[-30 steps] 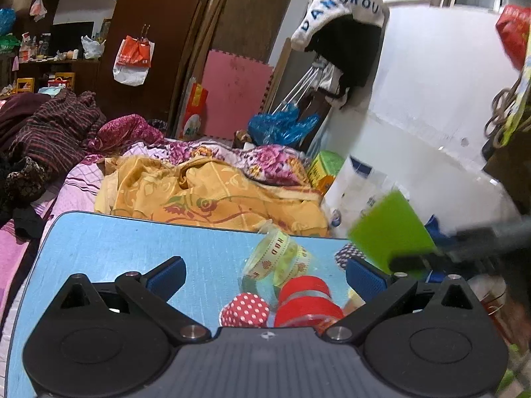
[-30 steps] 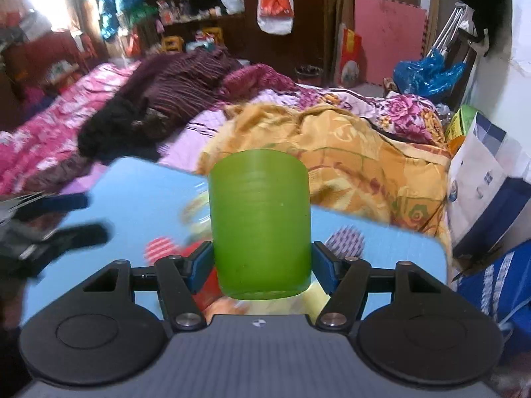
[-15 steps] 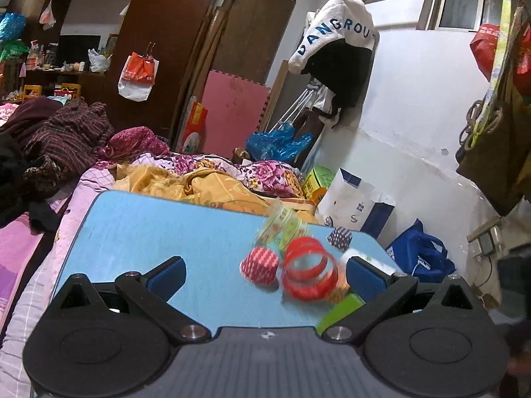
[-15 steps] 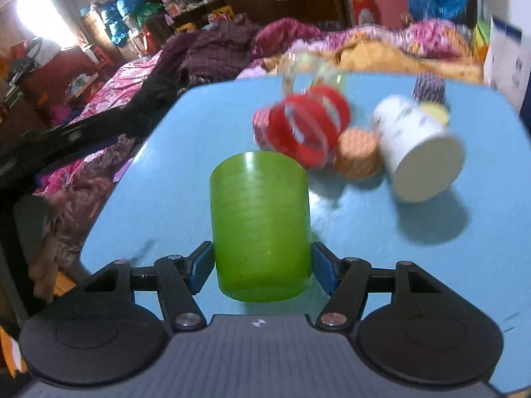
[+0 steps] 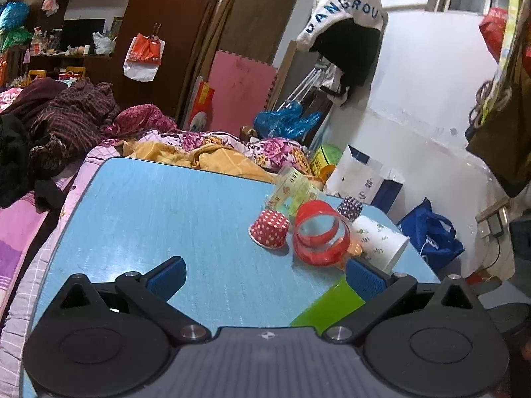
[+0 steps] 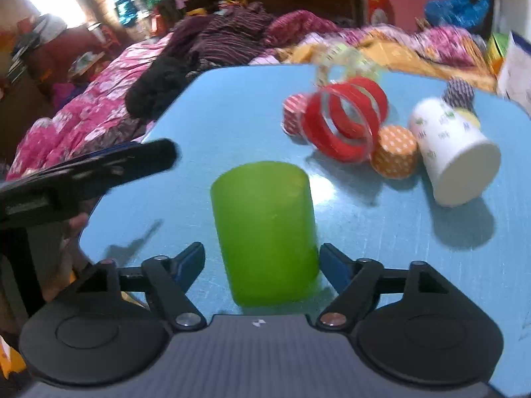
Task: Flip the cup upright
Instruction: 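Carry the green cup with the right gripper toward the left gripper, then grasp the green cup with the left gripper while the right gripper releases it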
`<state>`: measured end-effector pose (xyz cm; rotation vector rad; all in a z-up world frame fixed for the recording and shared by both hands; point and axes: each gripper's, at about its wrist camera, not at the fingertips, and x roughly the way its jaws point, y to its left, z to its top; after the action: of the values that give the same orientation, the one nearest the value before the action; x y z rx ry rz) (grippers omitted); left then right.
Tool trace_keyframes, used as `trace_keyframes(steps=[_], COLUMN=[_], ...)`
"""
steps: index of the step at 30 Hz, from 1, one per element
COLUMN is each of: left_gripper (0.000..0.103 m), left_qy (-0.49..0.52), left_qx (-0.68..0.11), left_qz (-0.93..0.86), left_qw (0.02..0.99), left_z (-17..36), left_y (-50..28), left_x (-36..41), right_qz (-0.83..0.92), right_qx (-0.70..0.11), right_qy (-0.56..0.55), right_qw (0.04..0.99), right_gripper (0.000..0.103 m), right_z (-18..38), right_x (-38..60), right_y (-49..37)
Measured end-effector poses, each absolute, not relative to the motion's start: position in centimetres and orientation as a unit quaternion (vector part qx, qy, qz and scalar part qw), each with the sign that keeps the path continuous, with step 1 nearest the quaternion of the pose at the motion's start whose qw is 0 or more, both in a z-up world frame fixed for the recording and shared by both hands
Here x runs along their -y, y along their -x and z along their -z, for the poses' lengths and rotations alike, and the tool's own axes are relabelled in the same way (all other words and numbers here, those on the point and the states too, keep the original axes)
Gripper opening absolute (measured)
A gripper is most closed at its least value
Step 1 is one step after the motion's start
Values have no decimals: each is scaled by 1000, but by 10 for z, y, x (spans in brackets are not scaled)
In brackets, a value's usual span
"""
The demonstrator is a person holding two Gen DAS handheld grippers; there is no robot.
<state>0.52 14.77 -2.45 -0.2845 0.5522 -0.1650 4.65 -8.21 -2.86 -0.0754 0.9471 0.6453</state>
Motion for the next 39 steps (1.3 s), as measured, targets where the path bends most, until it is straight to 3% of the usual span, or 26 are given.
trace_keyframes(steps=[17, 21, 25, 39], left_gripper=[103, 103, 103, 103], left_qy=[208, 135, 137, 189], left_qx=[-330, -327, -326, -282], left_qz=[48, 44, 37, 18], left_qw=[920, 934, 935, 940], left_z=[42, 33, 33, 30], left_y=[61, 57, 62, 81], left_x=[-95, -70, -75, -140], right_qz=[-413, -416, -409, -396], right_qx=[-388, -381, -363, -317], right_qy=[49, 30, 34, 286], right_qw=[823, 825, 836, 813], right_gripper=[87, 87, 87, 87], right_z=[37, 42, 45, 32], right_x=[124, 154, 163, 42], right_y=[-21, -17, -8, 11])
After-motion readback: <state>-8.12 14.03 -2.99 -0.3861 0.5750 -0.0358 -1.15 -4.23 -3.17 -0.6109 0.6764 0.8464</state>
